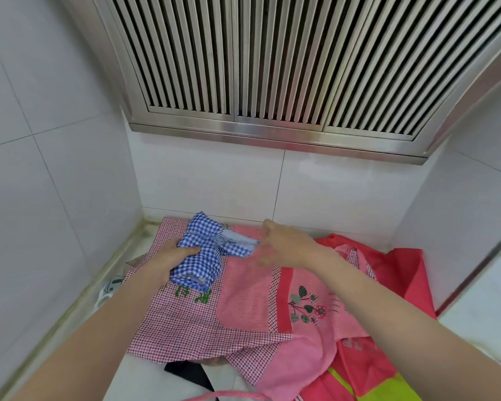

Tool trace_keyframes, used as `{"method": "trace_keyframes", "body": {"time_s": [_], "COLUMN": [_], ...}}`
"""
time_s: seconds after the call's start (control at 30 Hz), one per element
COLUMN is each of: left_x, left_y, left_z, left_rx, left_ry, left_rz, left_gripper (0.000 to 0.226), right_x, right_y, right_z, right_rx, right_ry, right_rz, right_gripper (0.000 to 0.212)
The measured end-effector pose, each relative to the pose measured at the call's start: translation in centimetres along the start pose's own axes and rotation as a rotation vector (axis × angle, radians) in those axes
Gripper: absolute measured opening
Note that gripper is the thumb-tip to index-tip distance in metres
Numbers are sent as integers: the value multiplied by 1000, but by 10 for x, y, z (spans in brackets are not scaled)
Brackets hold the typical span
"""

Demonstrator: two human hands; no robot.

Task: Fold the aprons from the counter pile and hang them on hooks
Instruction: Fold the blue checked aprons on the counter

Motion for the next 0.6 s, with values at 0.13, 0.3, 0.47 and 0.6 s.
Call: {"method": "trace_keyframes", "body": {"time_s": [0.13,0.3,0.47,0.6], "left_x": [5,3,4,5], "left_y": [-12,-9,-7,-11], "left_z": [-3,-1,3,4], "left_rx": [35,15,-28,-44], "left_ry": [9,30,64,80], "left_rz": [37,45,22,14], "left_gripper": [28,30,29,33], "right_x": [-3,-2,-4,-8], "right_y": [4,26,21,26], "right_z": [-11,-3,4,-1], "right_rx": [147,161,-130,-481], "right_ry": [-88,-20,104,7], "right_rz": [-112,-308,-239,-249], "right_gripper": [12,20,31,28]}}
Point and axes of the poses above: each hand's wrist, its own x-axis away from the middle knuckle, its own y-axis out of the back of the hand, z = x × y, the point moved 10 cm from there along -x, towards the middle knuckle, and after that the axes turned 6 degrees about -z, right-handed, at the moved point
